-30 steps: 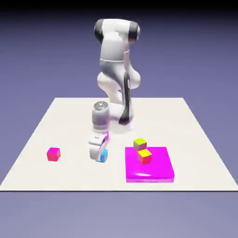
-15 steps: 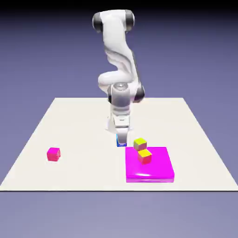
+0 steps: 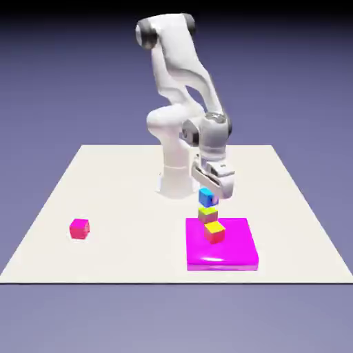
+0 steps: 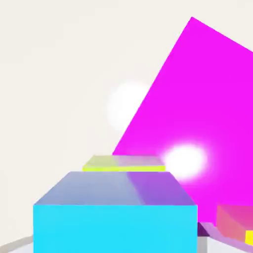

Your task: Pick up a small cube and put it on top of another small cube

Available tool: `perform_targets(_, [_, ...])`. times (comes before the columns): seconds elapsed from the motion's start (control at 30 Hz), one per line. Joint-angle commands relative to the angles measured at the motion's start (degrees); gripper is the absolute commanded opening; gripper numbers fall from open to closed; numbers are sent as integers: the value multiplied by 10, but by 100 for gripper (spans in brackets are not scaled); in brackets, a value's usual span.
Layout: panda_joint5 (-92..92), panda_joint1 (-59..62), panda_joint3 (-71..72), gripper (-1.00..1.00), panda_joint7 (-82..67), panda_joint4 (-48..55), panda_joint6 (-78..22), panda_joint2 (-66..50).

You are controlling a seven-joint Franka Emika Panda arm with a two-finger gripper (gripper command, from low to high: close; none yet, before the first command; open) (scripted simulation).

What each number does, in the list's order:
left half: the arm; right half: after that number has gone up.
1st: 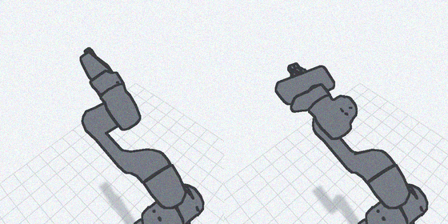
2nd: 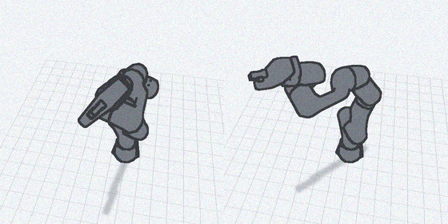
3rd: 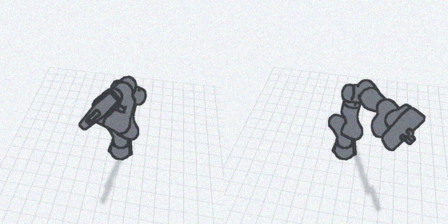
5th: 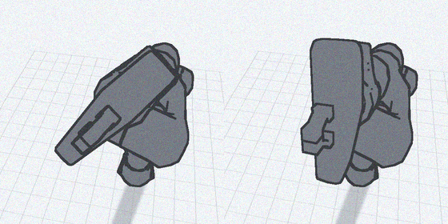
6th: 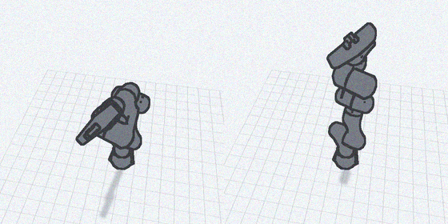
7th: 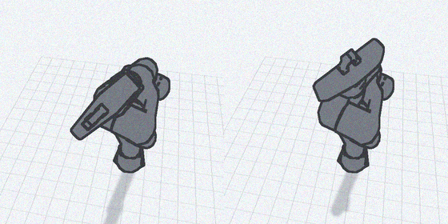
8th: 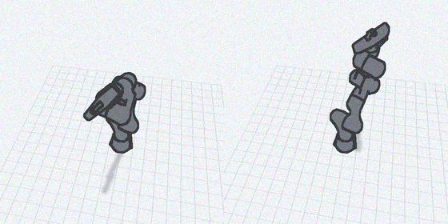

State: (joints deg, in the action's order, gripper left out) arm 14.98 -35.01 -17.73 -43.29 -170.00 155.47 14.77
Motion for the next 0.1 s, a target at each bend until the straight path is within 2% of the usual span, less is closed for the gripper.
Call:
perform_targets(0.0, [0, 0, 0, 100, 0, 0, 1, 0])
perform_targets(0.07, [0, 0, 2, 100, 0, 3, -23, 21])
